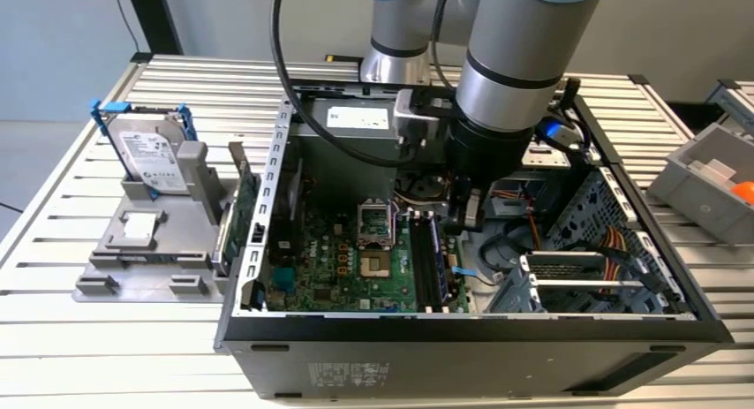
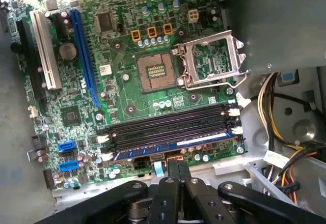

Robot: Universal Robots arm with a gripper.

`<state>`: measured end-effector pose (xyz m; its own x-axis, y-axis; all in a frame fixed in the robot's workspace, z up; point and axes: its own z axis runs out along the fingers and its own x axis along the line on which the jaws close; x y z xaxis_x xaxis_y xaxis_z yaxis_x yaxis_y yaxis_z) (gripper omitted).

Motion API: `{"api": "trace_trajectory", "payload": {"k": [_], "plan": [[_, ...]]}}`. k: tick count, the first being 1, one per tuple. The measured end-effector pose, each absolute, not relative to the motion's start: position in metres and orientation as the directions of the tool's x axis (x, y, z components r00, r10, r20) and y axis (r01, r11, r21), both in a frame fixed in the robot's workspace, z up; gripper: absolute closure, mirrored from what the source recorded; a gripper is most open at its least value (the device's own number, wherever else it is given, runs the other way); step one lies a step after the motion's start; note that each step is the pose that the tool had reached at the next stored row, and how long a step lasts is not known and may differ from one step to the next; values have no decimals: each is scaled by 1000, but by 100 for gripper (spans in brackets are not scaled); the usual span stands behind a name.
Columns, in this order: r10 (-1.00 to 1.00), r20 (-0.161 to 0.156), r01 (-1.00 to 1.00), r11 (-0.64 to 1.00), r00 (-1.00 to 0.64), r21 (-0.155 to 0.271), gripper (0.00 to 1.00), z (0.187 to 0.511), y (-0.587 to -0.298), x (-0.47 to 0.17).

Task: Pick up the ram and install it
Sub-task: 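Press down the ram until it locks into place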

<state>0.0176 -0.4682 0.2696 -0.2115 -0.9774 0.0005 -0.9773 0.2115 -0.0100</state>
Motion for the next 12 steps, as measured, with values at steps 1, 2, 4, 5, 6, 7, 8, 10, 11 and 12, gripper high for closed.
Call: {"api": "trace_trajectory", "payload": {"k": [1,2,4,5,6,7,8,10,11,12], "plan": [[-979,1,-979,201,-202,-10,100,270,-468,18],[-982,1,-982,190,-190,-10,100,270,-468,18],[-986,1,-986,168,-168,-10,100,270,-468,18],[-988,1,-987,157,-157,-10,100,270,-468,18],[-989,0,-989,147,-147,-10,100,270,-468,18],[-991,1,-990,137,-137,-10,100,270,-468,18],[-992,1,-992,127,-127,-10,100,270,-468,18],[-994,1,-994,107,-107,-10,100,270,-468,18],[-995,1,-995,96,-96,-10,100,270,-468,18],[-996,1,-996,84,-84,-10,100,270,-468,18]]}}
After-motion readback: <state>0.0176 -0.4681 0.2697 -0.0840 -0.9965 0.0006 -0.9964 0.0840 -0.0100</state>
